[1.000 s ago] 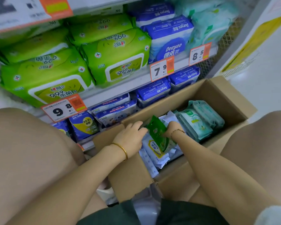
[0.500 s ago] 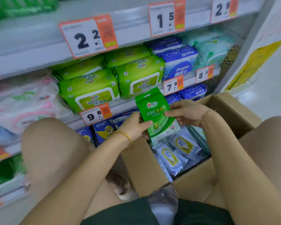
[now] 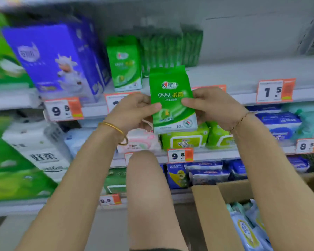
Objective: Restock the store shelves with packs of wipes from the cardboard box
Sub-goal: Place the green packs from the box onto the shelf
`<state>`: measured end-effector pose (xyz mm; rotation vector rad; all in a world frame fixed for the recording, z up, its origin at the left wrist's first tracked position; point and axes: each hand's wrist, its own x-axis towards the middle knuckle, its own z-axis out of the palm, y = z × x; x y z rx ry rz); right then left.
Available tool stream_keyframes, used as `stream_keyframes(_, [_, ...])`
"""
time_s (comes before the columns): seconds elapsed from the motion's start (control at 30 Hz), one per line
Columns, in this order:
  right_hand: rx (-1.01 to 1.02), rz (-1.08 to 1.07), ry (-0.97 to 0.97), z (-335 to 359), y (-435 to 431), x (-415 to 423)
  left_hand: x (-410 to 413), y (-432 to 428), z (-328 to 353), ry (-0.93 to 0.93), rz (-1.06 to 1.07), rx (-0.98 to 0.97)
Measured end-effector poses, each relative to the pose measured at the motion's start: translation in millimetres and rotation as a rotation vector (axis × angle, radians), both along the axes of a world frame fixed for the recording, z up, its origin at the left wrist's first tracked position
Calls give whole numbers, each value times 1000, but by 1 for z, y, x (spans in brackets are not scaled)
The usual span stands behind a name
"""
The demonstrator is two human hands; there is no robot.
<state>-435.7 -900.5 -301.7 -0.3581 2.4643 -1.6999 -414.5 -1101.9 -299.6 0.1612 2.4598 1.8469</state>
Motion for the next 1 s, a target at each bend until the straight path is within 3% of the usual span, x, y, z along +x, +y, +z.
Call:
stream_keyframes(0.17, [-87,-8,55,36,-66,-46,-42,-45,25,199,272,-40])
stream_keyframes(0.3, [7,-114,259,49,-119,-88,-71,-67,40,364,442,-207])
stream_keyframes(0.4, [167,-216,391,47,-145,-106,-94,-76,39,330,496,-440])
stream_keyframes(0.5, [279,-255,377,33,-152,-117,-112,-80,27,258,507,-595])
stream_keyframes(1.0, [232,-285,256,21,-159,-130,-127,-81,16,183,491,-524])
